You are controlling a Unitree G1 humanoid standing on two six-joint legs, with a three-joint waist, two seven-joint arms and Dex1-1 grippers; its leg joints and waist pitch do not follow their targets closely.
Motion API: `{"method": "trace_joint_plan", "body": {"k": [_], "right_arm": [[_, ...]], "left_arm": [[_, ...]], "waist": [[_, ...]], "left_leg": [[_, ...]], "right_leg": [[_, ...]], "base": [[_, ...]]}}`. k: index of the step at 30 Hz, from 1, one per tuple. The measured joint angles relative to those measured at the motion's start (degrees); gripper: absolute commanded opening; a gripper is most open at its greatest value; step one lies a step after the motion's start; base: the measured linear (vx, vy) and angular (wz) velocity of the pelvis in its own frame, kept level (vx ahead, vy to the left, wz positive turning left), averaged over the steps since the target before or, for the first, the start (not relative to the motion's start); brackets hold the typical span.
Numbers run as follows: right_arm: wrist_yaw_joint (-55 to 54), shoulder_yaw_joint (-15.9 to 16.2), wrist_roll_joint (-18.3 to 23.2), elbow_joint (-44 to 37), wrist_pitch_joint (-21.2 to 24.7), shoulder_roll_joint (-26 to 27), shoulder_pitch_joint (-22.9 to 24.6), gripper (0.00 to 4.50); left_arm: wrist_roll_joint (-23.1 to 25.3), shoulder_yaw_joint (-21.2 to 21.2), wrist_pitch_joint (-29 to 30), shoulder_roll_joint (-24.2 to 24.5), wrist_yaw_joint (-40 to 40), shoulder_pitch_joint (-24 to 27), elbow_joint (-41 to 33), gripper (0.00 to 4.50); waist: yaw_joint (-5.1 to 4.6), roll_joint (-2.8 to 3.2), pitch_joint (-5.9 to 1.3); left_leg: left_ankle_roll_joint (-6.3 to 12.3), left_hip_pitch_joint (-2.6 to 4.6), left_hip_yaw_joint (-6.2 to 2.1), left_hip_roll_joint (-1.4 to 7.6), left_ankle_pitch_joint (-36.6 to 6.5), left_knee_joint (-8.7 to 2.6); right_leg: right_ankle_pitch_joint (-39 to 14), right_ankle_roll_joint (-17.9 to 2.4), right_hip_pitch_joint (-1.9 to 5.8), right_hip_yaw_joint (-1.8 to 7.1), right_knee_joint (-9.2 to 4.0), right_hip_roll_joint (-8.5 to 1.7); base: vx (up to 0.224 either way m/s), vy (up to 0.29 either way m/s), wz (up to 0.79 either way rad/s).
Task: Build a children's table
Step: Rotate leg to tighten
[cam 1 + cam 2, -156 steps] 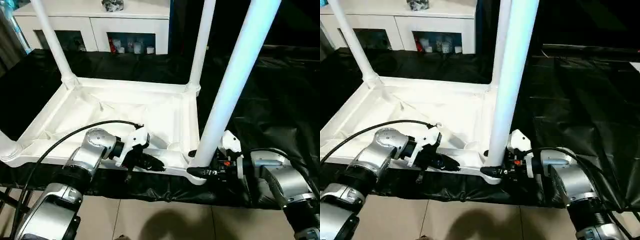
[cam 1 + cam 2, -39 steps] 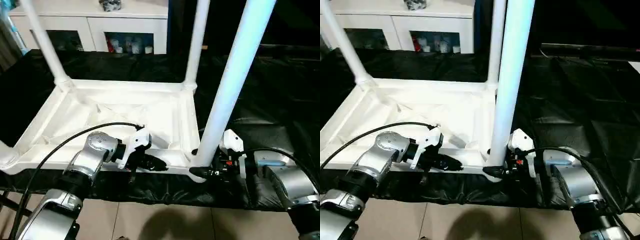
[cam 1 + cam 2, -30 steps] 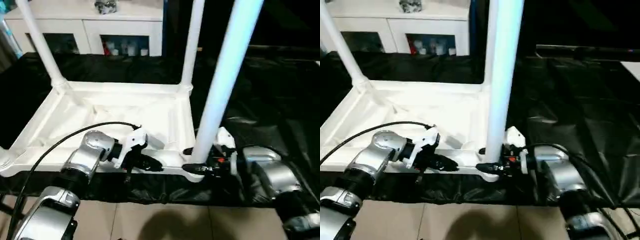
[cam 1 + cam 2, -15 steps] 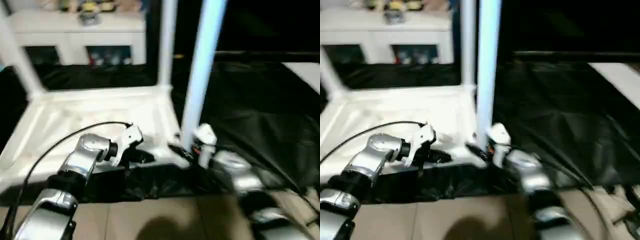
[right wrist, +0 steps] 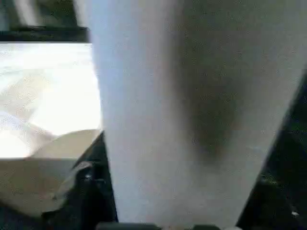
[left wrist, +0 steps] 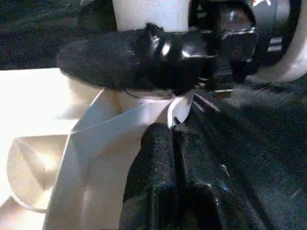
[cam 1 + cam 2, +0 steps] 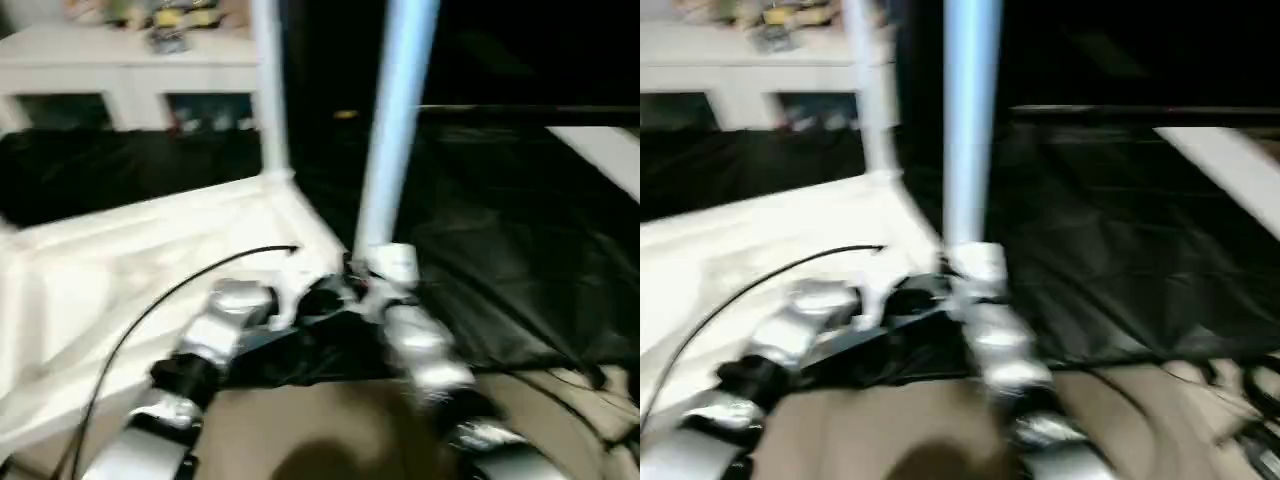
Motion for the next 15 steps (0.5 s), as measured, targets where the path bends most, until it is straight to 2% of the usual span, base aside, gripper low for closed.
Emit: {"method": "trace_joint_plan", "body": {"k": [1, 2, 5, 8, 10, 14, 15], "right_arm": [[1.73, 0.03, 0.59, -1.38, 0.78, -1.04, 0.34, 2.84], [4.08, -0.03, 1.49, -3.36, 2.01, -2.61, 0.71, 2.97], [10.23, 0.18, 3.72, -6.53, 4.59, -7.14, 0.8, 3.18], [14.81, 0.18, 5.15, -9.23, 6.44, -9.09, 1.52, 3.56], [20.1, 0.24, 6.64, -12.01, 7.98, -11.33, 3.02, 3.66], [28.51, 1.25, 8.92, -15.88, 10.56, -15.15, 4.63, 3.66], [30.27, 1.78, 9.36, -16.78, 11.25, -16.22, 4.94, 3.73]], "left_arm": [[-0.01, -0.16, -0.3, -0.09, -0.05, -0.15, -0.02, 0.0], [-0.03, -0.24, -0.86, -0.17, -0.12, -0.33, -0.31, 0.0], [-0.09, -1.57, -1.4, -0.05, -0.93, -1.08, -1.9, 0.0], [-0.54, -1.75, -1.45, 0.82, -2.67, -0.92, -3.4, 0.0], [-1.26, -1.76, -1.77, 2.35, -3.76, -0.04, -5.09, 0.0], [-3.52, -1.55, 0.0, 5.51, -6.49, 2.13, -10.05, 0.0], [-4.32, -1.52, 1.21, 6.17, -7.23, 2.92, -11.53, 0.54]], "waist": [[0.3, 0.2, 0.11], [0.66, 0.36, 0.06], [1.44, 0.21, 0.11], [1.96, 0.2, 0.14], [2.16, 0.15, 0.2], [1.94, -0.1, 0.55], [1.8, -0.11, 0.7]], "left_leg": [[0.07, -0.17, 0.33, 0.06, 0.14, 0.01], [0.73, -0.87, 0.65, 0.06, 0.59, 0.1], [1.38, -2.11, 0.78, 0.01, 0.86, 0.55], [1.57, -2.93, 0.81, 0.02, 0.8, 0.81], [1.65, -3.32, 0.82, 0.04, 0.86, 0.88], [1.65, -3.31, 1.02, 0.19, 0.88, 1.04], [1.65, -3.3, 1.08, 0.21, 0.88, 1.08]], "right_leg": [[0.04, 0.06, -0.15, 0.15, 0.0, -0.04], [0.16, 0.27, -0.67, 0.54, 0.01, -0.05], [0.59, 1.02, -1.8, 0.95, 0.07, -0.05], [0.74, 1.28, -2.45, 0.97, 0.1, -0.06], [0.85, 1.48, -2.85, 0.98, 0.13, -0.07], [0.75, 1.28, -2.89, 1.0, 0.15, -0.07], [0.78, 1.28, -2.89, 1.04, 0.15, -0.07]], "base": [[0.0, 0.0, 0.0], [0.046, 0.053, -0.01], [0.035, 0.03, 0.03], [0.0, 0.0, 0.0], [0.0, 0.0, 0.0], [0.0, 0.0, 0.0], [0.0, 0.0, 0.0]]}}
